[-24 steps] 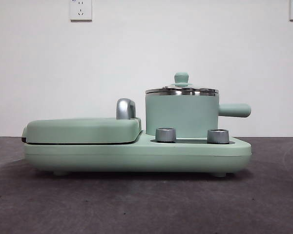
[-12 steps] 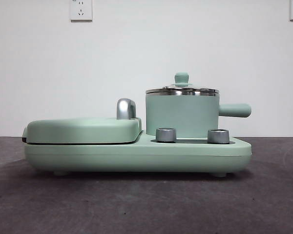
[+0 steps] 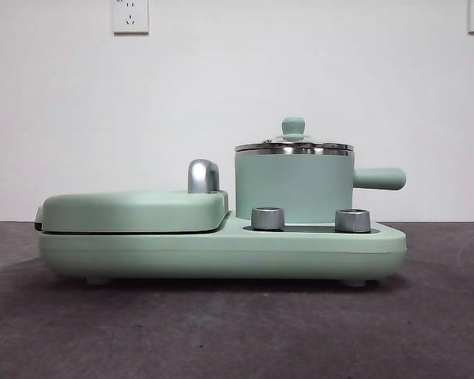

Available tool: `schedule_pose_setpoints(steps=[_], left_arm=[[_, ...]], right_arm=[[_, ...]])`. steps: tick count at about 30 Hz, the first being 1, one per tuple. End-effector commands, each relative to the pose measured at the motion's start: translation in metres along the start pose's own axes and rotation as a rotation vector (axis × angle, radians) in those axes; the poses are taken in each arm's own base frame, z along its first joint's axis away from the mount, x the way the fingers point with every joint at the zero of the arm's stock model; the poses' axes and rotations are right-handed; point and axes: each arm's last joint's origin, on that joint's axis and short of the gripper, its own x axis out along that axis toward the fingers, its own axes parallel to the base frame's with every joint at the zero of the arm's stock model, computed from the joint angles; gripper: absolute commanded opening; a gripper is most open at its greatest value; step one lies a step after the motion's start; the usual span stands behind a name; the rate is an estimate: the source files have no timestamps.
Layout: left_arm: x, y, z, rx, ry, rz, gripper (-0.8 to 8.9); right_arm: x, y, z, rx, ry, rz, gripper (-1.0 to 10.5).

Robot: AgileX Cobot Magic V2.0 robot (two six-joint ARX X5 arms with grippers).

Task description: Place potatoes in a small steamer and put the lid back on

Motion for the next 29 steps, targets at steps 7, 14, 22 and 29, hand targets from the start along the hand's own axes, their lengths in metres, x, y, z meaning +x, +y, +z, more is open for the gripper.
schedule_pose_setpoints(steps=[7,14,22,29], left_arm=[[0.009,0.032,-0.042,-0.046,-0.319,0.142,0.06],[0.032,0.061,-0.114,-0.070,-0.502,0.361,0.06],[0.050,0.079,-0.167,-0.177,-0.518,0.583,0.06],[0.055,0.082,-0.183,-0.184,-0.474,0.632,0.06]], right_arm=[[0.000,0.002,0.003,-0.015,-0.010,0.010,0.2],[0.000,0.002,0.003,-0.015,-0.010,0.010,0.2],[0.000,0.002,0.003,-0.015,-0.010,0.010,0.2],[0.000,0.002,0.003,-0.015,-0.010,0.010,0.2]])
